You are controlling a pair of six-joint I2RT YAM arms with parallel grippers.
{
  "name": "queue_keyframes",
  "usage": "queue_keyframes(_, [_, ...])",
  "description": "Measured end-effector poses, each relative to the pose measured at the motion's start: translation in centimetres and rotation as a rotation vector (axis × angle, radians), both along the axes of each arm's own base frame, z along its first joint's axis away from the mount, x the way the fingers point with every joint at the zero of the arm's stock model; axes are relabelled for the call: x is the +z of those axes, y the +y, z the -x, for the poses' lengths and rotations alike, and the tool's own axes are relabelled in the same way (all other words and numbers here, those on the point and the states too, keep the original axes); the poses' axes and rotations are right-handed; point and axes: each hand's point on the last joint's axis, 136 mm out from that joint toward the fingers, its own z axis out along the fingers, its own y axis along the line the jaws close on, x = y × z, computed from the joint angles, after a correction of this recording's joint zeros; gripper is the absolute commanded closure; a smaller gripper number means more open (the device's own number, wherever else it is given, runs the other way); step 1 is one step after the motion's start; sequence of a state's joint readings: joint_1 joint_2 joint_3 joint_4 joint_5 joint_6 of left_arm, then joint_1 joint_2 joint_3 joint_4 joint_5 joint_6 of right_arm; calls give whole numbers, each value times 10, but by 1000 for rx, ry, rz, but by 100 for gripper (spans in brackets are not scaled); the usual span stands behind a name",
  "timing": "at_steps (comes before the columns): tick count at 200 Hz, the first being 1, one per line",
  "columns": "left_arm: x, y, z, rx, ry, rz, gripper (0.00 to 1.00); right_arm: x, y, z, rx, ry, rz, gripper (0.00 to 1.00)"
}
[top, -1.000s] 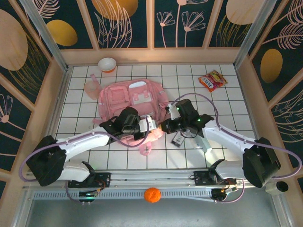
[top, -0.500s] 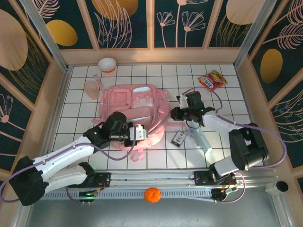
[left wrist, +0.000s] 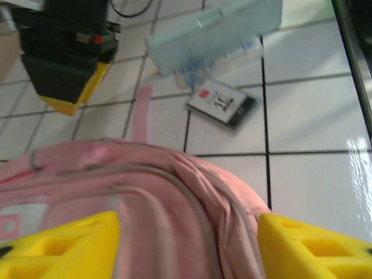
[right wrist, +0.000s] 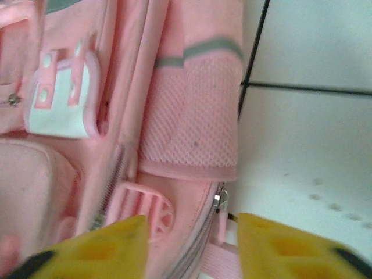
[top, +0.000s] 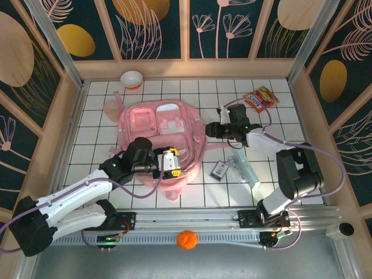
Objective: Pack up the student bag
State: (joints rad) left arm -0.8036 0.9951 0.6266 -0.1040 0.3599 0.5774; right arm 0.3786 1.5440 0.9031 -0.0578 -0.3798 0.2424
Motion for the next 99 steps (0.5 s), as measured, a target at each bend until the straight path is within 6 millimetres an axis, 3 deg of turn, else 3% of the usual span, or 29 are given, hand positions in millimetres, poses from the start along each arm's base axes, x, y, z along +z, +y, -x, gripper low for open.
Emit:
queue_keyframes(30, [22, 4, -14, 114, -10, 85, 27, 54, -22, 12, -63, -112, 25, 46])
queue_keyframes(54, [9, 16, -28, 213, -14, 48, 21, 88, -34, 34, -95, -158, 9, 45])
queue_keyframes(70, [-11, 22, -34, 244, -7, -32, 15, 92, -38, 50, -106, -155, -8, 44])
queue_keyframes(99, [-50, 27, -42, 255, 0, -180, 13, 74, -32, 78, -84, -100, -15, 44])
